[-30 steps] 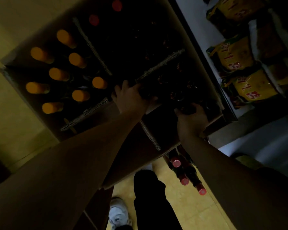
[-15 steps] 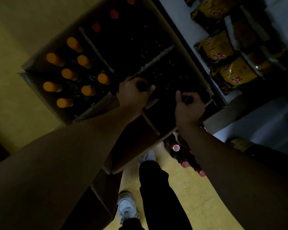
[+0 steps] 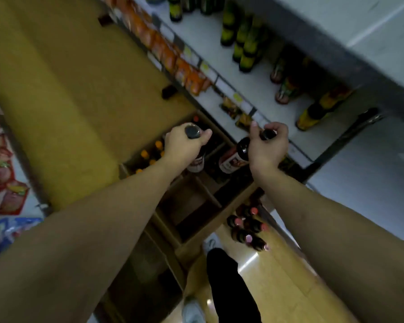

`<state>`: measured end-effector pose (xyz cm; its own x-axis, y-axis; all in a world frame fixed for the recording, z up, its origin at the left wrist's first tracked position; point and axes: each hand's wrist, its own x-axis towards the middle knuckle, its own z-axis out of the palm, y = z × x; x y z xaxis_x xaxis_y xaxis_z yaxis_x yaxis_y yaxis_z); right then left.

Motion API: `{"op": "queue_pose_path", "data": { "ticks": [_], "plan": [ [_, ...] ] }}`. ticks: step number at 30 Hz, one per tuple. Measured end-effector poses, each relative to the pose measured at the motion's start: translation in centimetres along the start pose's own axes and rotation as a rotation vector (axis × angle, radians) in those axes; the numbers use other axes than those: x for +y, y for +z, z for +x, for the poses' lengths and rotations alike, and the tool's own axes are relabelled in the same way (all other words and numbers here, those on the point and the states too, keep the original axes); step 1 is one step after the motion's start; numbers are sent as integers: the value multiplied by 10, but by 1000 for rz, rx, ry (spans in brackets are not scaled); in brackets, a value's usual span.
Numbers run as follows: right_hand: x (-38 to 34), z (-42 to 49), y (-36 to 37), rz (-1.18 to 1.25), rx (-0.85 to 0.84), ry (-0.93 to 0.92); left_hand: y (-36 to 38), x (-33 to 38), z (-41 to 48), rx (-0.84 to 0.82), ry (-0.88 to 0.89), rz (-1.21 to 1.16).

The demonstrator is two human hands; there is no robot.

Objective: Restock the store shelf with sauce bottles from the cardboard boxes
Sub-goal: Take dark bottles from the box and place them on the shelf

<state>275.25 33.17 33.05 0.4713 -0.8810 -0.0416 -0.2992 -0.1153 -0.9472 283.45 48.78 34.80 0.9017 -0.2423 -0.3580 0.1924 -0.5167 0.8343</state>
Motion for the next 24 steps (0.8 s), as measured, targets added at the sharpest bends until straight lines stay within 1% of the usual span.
{"op": "queue_pose_path", "data": {
  "ticks": [3, 5, 8, 10, 13, 15, 18, 21, 24],
  "plan": [
    [-98, -18, -37, 159, 54, 18, -50, 75, -62, 56, 37, -173],
    [-165, -28, -64, 304, 115, 16, -81, 126, -102, 70, 77, -199],
    [-263, -46, -111, 413, 132, -19, -115, 201, -159, 72, 193, -212],
    [-322, -61, -147, 460, 85, -98, -132, 248, -195, 50, 274, -216],
    [-392, -79, -207, 479, -42, -175, -146, 318, -249, -12, 411, -231],
    [-429, -93, -249, 457, -102, -219, -146, 359, -286, -47, 479, -287],
    [-471, -110, -314, 443, -146, -285, -136, 414, -345, -122, 593, -364],
    [-501, -126, -386, 419, -194, -346, -119, 458, -405, -249, 688, -352],
    [-514, -142, -469, 443, -211, -364, -87, 493, -472, -361, 793, -324]
  ]
}}
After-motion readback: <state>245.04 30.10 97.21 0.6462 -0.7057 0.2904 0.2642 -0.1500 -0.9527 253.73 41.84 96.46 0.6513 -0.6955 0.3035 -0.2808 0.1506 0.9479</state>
